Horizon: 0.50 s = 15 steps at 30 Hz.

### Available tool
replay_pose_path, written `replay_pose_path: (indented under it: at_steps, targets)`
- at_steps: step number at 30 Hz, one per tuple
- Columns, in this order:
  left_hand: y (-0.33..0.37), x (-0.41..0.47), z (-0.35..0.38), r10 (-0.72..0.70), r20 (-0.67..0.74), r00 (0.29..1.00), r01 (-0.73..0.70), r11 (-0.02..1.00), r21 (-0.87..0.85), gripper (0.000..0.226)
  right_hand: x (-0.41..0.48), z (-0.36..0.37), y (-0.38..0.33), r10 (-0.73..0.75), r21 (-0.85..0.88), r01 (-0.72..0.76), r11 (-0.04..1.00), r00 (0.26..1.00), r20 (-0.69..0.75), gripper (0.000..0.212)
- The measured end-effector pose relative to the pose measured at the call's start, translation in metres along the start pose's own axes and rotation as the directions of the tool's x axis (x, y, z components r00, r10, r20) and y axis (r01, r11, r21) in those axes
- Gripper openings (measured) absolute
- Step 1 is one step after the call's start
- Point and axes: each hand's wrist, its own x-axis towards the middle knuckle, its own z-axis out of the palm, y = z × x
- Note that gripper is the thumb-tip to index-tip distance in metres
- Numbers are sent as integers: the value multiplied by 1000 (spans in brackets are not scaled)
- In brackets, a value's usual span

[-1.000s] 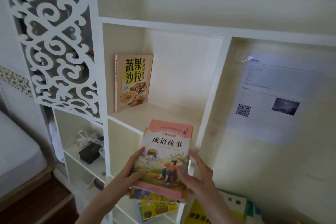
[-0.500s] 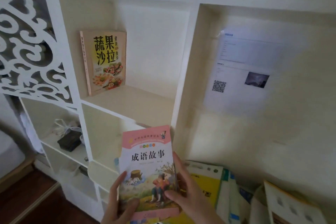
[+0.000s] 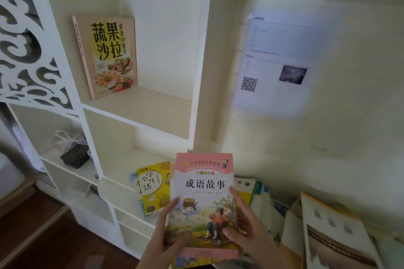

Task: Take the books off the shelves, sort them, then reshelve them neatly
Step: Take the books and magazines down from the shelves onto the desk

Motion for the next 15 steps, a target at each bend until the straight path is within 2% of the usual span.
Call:
replay_pose_path:
  at_steps: [5,8,11,12,15]
  targets:
    - [-14,11,29,-53,122,991,45,997,61,81,-24,-30,33,49,-63,-54,997,995,-89,103]
    - [-32,30,43,-66,143,988,44,987,156,75,-34,-47,52,74,-117,-95,989,983,-169,103]
    - [-47,52,61,-103,179,979,65,977,203,66,-35,-61,59,112,-50,-127,991,965,-236,111]
    - [-48,61,68,-108,178,978,67,973,221,65,-33,-66,61,138,-65,-162,985,949,-283,106]
    - [-54,92,83,-172,249,953,106,960,260,64,-25,-85,75,161,-134,-224,965,916,-366,75]
